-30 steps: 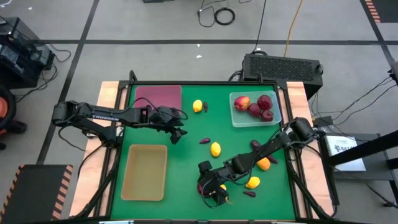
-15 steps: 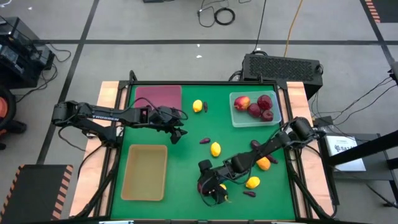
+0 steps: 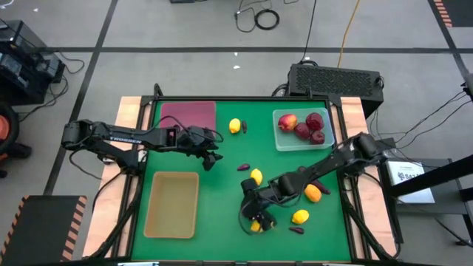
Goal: Sort produce into baskets
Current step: Put the apple into the transparent bin, then put the eggplant into the pink bin
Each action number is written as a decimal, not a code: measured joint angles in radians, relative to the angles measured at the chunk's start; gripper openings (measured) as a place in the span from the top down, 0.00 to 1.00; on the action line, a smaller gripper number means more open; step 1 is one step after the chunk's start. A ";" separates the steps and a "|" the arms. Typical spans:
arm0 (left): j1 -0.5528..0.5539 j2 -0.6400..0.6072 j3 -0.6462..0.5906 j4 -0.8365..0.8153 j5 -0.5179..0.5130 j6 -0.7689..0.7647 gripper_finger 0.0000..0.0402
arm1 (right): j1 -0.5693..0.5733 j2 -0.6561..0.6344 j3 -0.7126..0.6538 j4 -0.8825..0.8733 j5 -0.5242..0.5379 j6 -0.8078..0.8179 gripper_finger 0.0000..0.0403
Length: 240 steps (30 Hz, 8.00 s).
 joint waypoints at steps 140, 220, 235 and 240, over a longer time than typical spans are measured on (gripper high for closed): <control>0.016 0.000 0.000 0.099 -0.180 -0.230 0.37 | -0.294 -0.516 -0.405 -0.446 0.159 0.999 0.59; 0.169 -0.402 0.000 -0.285 -0.435 0.076 0.66 | -0.548 -0.475 -0.212 0.467 0.012 0.781 0.31; 0.440 -0.350 0.000 -0.694 -0.506 -0.048 0.66 | -0.548 -0.474 -0.213 0.447 0.018 0.755 0.31; 0.504 -0.253 0.000 -0.691 -0.397 -0.023 0.66 | -0.548 -0.474 -0.213 0.448 0.018 0.737 0.31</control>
